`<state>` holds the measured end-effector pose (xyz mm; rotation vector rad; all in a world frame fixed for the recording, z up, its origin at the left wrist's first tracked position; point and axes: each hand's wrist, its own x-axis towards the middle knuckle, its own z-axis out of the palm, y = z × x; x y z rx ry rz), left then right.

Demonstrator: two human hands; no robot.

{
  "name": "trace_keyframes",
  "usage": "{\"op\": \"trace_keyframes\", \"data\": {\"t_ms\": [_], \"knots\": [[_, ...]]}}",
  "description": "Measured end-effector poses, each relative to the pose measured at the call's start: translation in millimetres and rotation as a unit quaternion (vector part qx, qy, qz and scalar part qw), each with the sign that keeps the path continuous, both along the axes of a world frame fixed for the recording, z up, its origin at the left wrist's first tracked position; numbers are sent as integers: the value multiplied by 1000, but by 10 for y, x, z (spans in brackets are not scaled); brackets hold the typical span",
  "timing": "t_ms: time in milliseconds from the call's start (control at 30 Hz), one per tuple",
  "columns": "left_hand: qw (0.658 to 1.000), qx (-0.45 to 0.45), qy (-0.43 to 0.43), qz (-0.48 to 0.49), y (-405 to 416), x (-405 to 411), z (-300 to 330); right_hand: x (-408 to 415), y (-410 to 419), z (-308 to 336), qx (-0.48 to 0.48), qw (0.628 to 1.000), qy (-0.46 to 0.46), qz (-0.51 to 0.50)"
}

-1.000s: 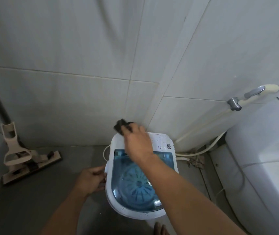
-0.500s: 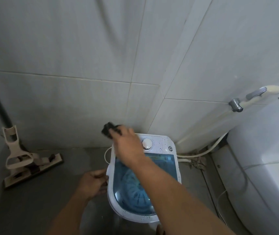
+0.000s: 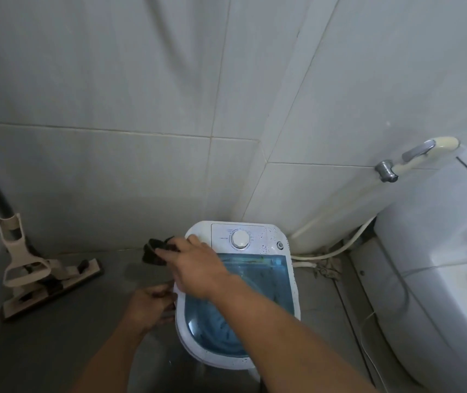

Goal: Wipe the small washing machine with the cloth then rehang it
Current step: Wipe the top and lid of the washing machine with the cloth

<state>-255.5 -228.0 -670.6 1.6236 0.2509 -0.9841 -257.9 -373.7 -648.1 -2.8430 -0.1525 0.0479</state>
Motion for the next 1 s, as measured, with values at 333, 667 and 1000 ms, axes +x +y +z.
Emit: {"op": "trace_keyframes", "data": {"t_ms": [333, 667, 1000], "knots": [[1000, 4, 15, 3, 2, 9, -24, -698, -1487, -74, 66, 913, -88, -392], [1000, 4, 27, -5, -4, 27, -16, -1156, -1582, -20, 63, 954, -95, -279], [1000, 3, 16, -19, -37, 26, 32, -1087, -1122, -141, -41, 939, -66, -335]]}}
